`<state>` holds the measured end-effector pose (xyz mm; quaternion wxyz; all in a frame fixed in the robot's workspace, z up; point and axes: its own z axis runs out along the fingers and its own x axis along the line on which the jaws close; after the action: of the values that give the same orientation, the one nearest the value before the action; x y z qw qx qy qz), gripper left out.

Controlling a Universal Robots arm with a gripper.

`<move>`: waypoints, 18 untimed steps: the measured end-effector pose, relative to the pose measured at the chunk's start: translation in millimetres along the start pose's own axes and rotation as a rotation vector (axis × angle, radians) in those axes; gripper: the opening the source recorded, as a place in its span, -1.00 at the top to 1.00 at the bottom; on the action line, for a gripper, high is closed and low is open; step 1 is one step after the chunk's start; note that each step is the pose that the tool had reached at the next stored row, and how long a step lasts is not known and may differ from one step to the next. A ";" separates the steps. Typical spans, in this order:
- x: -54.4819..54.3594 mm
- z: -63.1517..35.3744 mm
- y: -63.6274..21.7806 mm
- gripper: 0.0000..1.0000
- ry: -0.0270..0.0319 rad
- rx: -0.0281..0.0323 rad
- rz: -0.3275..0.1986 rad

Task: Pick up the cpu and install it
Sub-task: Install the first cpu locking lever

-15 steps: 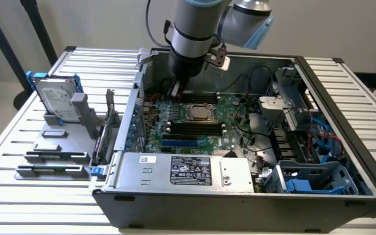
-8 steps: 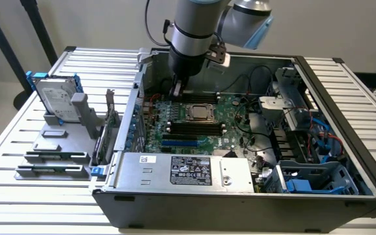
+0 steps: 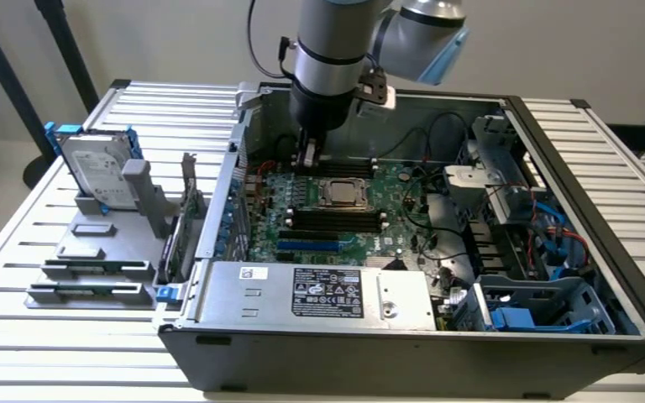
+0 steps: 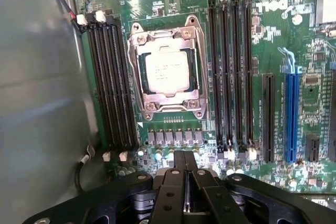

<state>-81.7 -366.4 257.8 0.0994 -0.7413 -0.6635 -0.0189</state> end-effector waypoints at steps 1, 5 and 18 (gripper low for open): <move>0.1 0.1 0.0 0.79 -0.0023 -0.0043 -0.011; 0.2 0.1 0.0 0.79 -0.0144 -0.0097 -0.053; 1.3 0.2 -0.1 0.79 -0.0217 -0.0001 -0.115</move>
<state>-81.7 -365.0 257.8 0.0910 -0.7022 -0.7060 -0.0166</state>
